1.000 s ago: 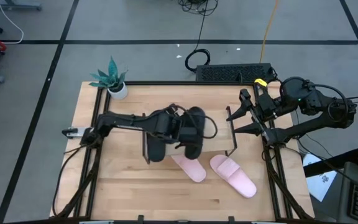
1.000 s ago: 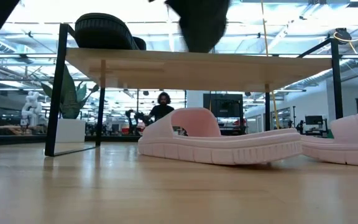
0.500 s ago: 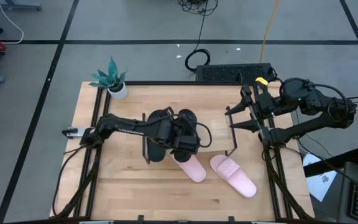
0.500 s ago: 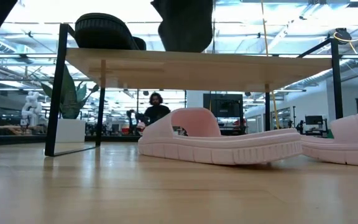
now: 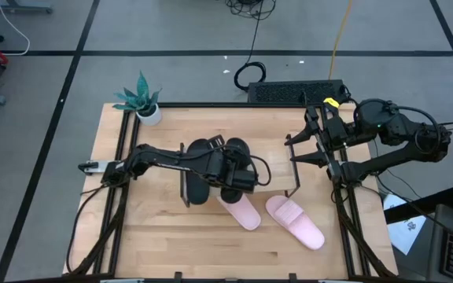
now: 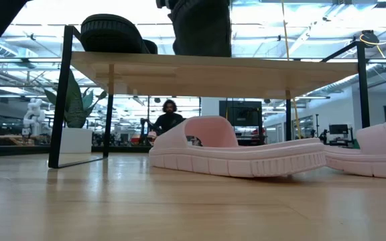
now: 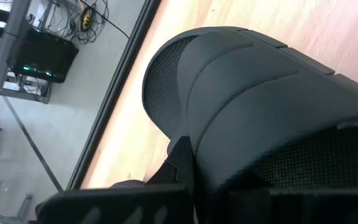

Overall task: Pick and place slides into the shelf
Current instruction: Put the black slipper on the shelf

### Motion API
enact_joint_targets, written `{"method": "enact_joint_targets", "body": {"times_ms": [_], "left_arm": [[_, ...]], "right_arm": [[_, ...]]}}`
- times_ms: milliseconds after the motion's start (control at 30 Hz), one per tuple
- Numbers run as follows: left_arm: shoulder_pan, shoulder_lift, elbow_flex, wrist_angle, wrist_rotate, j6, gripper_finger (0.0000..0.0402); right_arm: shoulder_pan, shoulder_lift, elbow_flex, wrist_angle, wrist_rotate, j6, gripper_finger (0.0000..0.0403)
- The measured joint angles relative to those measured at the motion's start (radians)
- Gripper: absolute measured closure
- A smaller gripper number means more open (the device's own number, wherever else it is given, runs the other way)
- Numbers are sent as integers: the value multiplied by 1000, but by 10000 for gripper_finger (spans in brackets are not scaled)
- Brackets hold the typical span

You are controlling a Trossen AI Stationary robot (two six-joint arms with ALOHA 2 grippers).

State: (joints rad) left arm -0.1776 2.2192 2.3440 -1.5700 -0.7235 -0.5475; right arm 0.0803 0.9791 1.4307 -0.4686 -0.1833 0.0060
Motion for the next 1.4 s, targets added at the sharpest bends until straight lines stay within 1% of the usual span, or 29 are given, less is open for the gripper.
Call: {"method": "enact_joint_targets", "body": {"times_ms": [133,200,333,500,633,733,800,967,1133,1200,1300,1400], "left_arm": [[-6,0,0,-1,-5,22,402],[-11,0,1,-1,-9,22,402],[-16,-8,3,-1,-18,28,402],[-10,-16,4,-2,-54,93,402],[3,-27,5,-1,-69,124,402],[10,-40,5,-1,-75,133,402],[12,-43,5,-1,-90,151,402],[15,-52,6,-1,-114,207,402],[25,-64,7,-1,-149,274,402],[32,-76,6,-1,-170,291,402],[42,-102,6,-1,-196,329,402],[46,-128,6,-1,-231,353,402]], "right_arm": [[0,0,0,-7,2,-41,220],[0,0,0,-27,27,-76,220],[0,0,0,-80,166,-125,220],[0,0,0,-109,347,-128,220],[0,0,0,-113,453,-137,220],[0,0,0,-112,537,-185,220],[0,0,0,-112,572,-194,220],[0,3,0,-109,575,-189,220],[0,31,0,-171,573,-82,220],[0,46,-2,-208,572,-69,220],[0,54,-44,-194,570,-67,220],[-13,53,-109,-135,523,-74,220]]}}
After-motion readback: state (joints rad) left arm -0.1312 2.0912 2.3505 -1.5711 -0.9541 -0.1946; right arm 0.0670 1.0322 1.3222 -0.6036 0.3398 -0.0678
